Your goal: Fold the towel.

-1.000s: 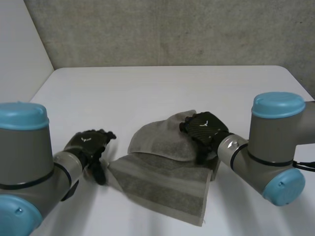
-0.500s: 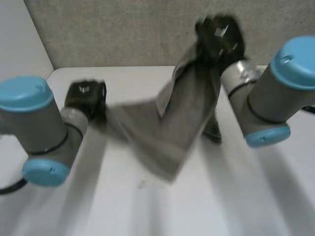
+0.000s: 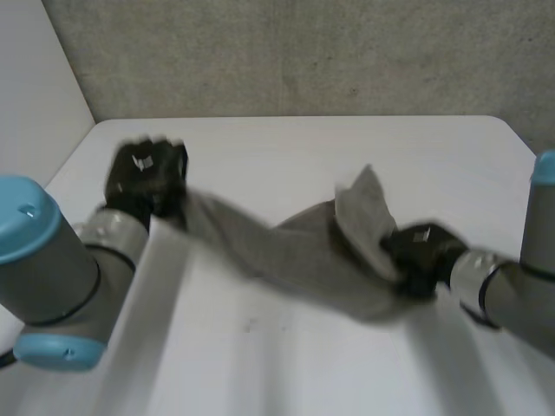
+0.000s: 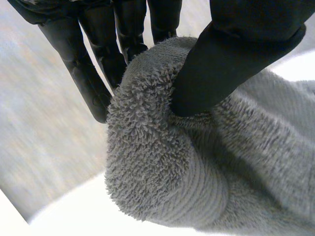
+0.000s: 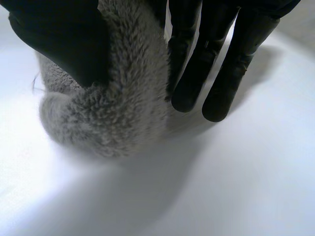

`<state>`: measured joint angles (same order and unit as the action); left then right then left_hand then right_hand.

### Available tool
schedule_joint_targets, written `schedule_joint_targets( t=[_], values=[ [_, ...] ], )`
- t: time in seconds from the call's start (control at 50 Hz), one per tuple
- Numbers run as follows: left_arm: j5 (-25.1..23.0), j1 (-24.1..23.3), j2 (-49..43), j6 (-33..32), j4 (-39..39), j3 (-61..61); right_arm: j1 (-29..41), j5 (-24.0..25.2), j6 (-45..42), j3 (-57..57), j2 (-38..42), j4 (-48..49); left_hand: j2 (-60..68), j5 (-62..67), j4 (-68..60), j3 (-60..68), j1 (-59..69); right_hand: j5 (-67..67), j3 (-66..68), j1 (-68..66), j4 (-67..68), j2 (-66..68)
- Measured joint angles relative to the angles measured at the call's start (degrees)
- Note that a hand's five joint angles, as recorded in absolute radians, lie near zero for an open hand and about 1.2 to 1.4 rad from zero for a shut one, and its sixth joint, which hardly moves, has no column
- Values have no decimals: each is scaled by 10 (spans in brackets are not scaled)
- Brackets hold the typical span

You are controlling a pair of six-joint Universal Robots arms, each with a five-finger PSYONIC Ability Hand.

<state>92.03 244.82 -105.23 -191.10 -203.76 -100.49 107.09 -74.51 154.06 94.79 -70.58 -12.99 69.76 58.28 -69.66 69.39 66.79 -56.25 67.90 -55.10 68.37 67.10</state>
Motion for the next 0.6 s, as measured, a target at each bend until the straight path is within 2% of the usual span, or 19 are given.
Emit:
schedule_joint_targets(
  t=[0.1,0.14,0.18,0.24,0.26,0.32,0.36,0.42,0.44,0.6],
  values=[
    [-20,-1,-23,0,53,-21,-3,36,-17,49,7,-14,0,1,0,0,0,15,-19,12,-20,-22],
    [-24,-1,-27,0,72,-24,-4,40,-18,56,6,-16,0,3,0,0,0,91,-114,77,-117,-108],
    [-26,-3,-27,0,92,-25,-4,41,-17,61,0,-16,0,3,-1,1,0,236,-274,172,-269,-265],
    [-27,-4,-21,0,109,-25,-9,39,-15,61,-17,-15,0,3,-1,1,0,236,-274,172,-269,-265],
    [-26,-4,-17,0,115,-26,-12,38,-14,60,-25,-14,0,3,-1,1,0,491,-524,386,-526,-499],
    [-26,-7,0,0,137,-28,-25,36,-13,55,-50,-9,-66,-45,61,-62,-25,521,-556,425,-549,-532],
    [-25,-9,16,0,159,-29,-31,35,-12,51,-62,-7,-224,-202,216,-213,-202,521,-556,425,-549,-532],
    [-25,-10,27,1,175,-30,-38,34,-12,43,-80,-1,-244,-229,243,-240,-221,521,-556,425,-549,-532],
    [-25,-10,43,1,198,-30,-41,34,-11,36,-89,2,-340,-323,336,-336,-315,521,-556,425,-549,-532],
    [-24,3,89,4,225,-21,-38,31,-4,-24,-113,12,-412,-398,412,-408,-380,521,-556,425,-549,-532]
  ],
)
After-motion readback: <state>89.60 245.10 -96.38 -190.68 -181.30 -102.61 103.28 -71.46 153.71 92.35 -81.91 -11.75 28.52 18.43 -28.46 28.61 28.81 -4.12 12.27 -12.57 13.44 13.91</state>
